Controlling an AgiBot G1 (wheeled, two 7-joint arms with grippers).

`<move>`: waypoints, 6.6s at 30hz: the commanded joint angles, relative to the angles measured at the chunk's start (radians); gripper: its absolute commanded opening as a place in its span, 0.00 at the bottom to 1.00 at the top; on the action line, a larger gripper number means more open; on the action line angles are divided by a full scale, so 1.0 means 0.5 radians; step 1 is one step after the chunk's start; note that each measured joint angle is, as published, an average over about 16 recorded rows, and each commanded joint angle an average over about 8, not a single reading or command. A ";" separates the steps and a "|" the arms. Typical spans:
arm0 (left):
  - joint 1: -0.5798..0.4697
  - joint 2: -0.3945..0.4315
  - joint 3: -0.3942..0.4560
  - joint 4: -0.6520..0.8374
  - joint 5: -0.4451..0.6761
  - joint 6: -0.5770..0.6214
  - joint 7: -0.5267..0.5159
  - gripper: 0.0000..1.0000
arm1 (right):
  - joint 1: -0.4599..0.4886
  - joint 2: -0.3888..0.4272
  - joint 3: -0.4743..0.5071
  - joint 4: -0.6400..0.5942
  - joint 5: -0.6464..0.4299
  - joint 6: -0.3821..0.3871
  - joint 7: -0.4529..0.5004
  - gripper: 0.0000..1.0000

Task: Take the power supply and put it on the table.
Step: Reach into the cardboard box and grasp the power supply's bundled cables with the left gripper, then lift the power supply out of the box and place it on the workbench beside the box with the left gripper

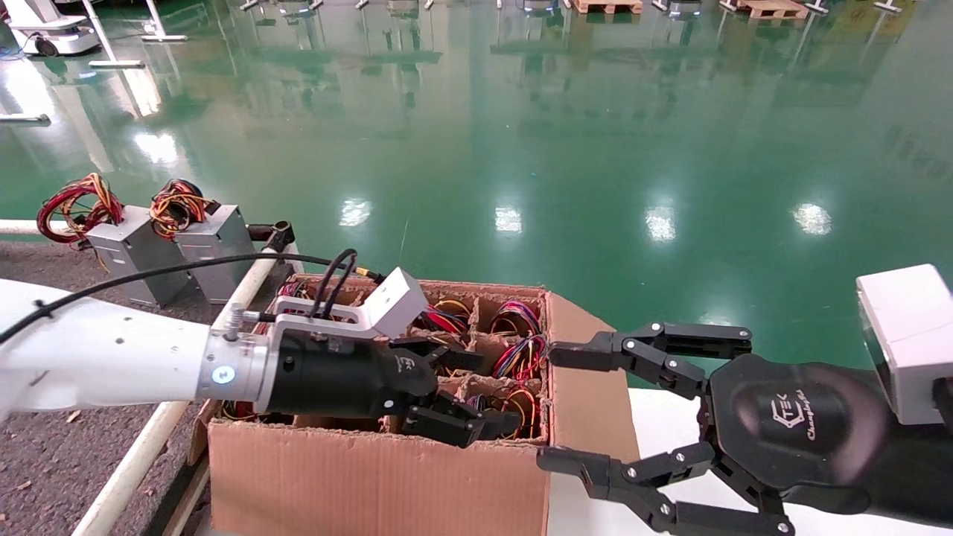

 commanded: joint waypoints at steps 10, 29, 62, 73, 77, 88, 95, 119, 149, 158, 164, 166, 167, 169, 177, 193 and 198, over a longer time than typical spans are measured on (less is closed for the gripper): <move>-0.067 0.111 0.037 0.349 0.008 0.069 -0.103 1.00 | 0.000 0.000 0.000 0.000 0.000 0.000 0.000 1.00; -0.108 0.196 0.057 0.633 0.026 0.104 -0.015 1.00 | 0.000 0.000 -0.001 0.000 0.000 0.000 0.000 1.00; -0.173 0.318 0.085 0.908 0.070 0.062 0.208 0.00 | 0.000 0.000 -0.001 0.000 0.001 0.000 -0.001 1.00; -0.179 0.324 0.080 0.995 0.064 0.047 0.206 0.00 | 0.000 0.000 -0.001 0.000 0.001 0.000 -0.001 1.00; -0.186 0.324 0.100 0.980 0.096 0.039 0.275 0.00 | 0.000 0.000 -0.001 0.000 0.001 0.000 -0.001 1.00; -0.186 0.310 0.101 0.968 0.102 0.024 0.398 0.00 | 0.000 0.001 -0.001 0.000 0.001 0.001 -0.001 1.00; -0.213 0.277 0.030 1.001 0.003 0.030 0.361 0.00 | 0.000 0.001 -0.002 0.000 0.001 0.001 -0.001 1.00; -0.405 0.157 -0.120 0.958 -0.212 0.144 0.187 0.00 | 0.001 0.001 -0.002 0.000 0.001 0.001 -0.001 1.00; -0.959 -0.322 -0.242 1.162 -0.328 0.036 0.196 0.00 | 0.001 0.001 -0.002 0.000 0.002 0.001 -0.001 1.00; -0.958 -0.519 -0.208 1.258 -0.269 -0.032 0.308 0.00 | 0.001 0.001 -0.003 0.000 0.002 0.001 -0.001 1.00; -0.950 -0.608 -0.201 1.289 -0.260 -0.040 0.348 0.00 | 0.000 0.001 -0.003 0.000 0.002 0.001 -0.001 1.00; -0.950 -0.622 -0.202 1.294 -0.261 -0.042 0.351 0.00 | 0.000 0.001 -0.003 -0.001 0.002 0.001 -0.001 1.00; -0.950 -0.628 -0.203 1.297 -0.261 -0.042 0.352 0.00 | 0.000 0.001 -0.002 -0.001 0.002 0.002 -0.001 1.00; -0.950 -0.632 -0.203 1.299 -0.262 -0.042 0.354 0.00 | 0.000 0.001 -0.002 -0.001 0.002 0.002 -0.001 1.00; -0.948 -0.610 -0.203 1.291 -0.262 -0.039 0.350 0.00 | 0.000 0.001 -0.002 -0.001 0.002 0.002 -0.001 1.00; -1.003 -0.639 -0.199 1.298 -0.254 -0.275 0.407 0.00 | 0.001 0.001 -0.003 -0.001 0.003 0.001 -0.002 1.00; -1.012 -0.654 -0.190 1.315 -0.241 -0.373 0.418 0.00 | 0.001 0.001 -0.003 -0.001 0.003 0.001 -0.002 1.00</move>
